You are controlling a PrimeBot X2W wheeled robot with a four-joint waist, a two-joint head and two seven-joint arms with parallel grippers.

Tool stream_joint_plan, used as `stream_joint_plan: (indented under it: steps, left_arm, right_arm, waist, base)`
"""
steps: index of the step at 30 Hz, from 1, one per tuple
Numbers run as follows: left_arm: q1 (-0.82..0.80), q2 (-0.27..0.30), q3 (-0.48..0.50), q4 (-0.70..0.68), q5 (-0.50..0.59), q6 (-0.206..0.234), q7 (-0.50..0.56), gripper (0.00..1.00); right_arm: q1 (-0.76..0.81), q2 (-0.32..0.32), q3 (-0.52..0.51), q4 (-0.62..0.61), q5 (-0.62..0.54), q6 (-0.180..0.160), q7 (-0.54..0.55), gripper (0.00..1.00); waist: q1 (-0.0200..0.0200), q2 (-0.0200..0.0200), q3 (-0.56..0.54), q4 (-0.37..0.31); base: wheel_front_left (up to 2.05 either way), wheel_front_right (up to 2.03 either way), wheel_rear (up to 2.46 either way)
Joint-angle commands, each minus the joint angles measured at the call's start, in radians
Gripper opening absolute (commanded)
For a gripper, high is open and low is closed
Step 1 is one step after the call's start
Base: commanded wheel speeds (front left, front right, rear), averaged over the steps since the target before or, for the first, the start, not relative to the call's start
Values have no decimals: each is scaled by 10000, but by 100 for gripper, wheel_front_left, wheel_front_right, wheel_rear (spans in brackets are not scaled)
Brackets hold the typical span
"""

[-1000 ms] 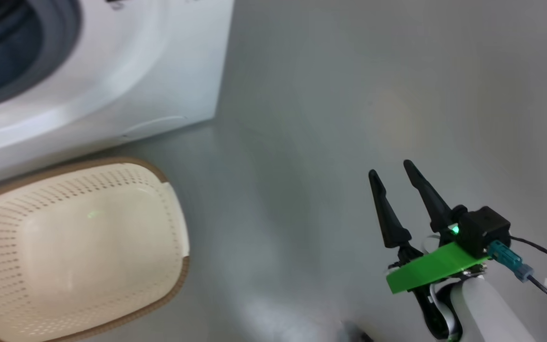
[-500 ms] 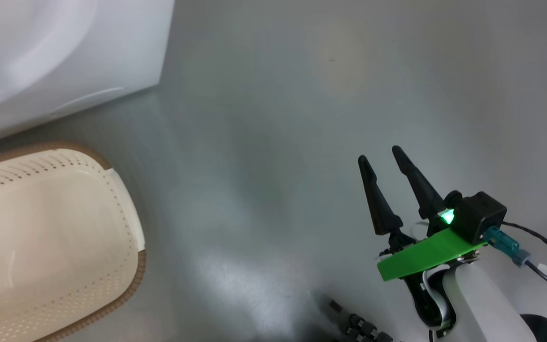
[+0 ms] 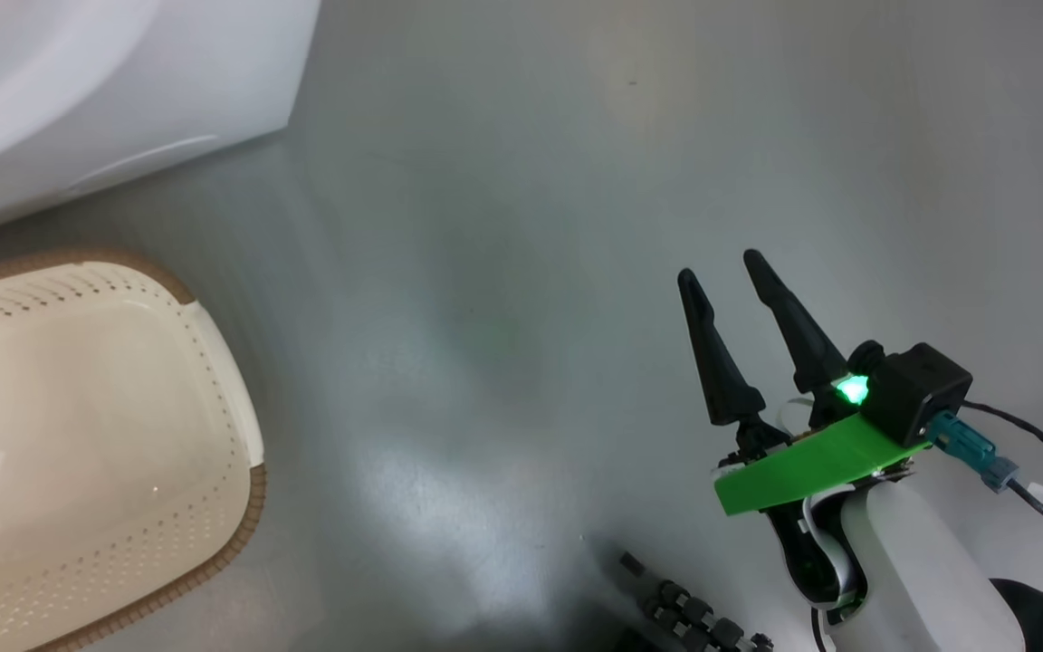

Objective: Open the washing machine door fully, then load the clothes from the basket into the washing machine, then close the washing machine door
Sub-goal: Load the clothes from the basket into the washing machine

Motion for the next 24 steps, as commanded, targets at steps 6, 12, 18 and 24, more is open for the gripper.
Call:
stream_joint_plan:
  steps: [6,12,18,24]
  left_arm:
    - [-1111,805,394,672,116,-191,-1861,0]
    - [-1890,881,330,1445,336,-211,-3199,0]
    - [-2560,733,201,2590,335,-287,-3677,0]
    - [-2768,413,83,3445,225,-394,-3999,100]
  right_arm:
    - [20,-82,323,-158,162,44,-91,100]
    - [68,-82,275,-195,214,44,-91,100]
    - [80,-82,191,-170,172,44,-91,100]
    - [14,-82,63,-167,87,44,-91,100]
  waist:
    - [0,0,305,-329]
    - [0,0,372,-460]
    - [0,0,358,-414]
    - [0,0,195,-207]
  base:
    - [0,0,0]
    - [0,0,0]
    - [0,0,0]
    - [0,0,0]
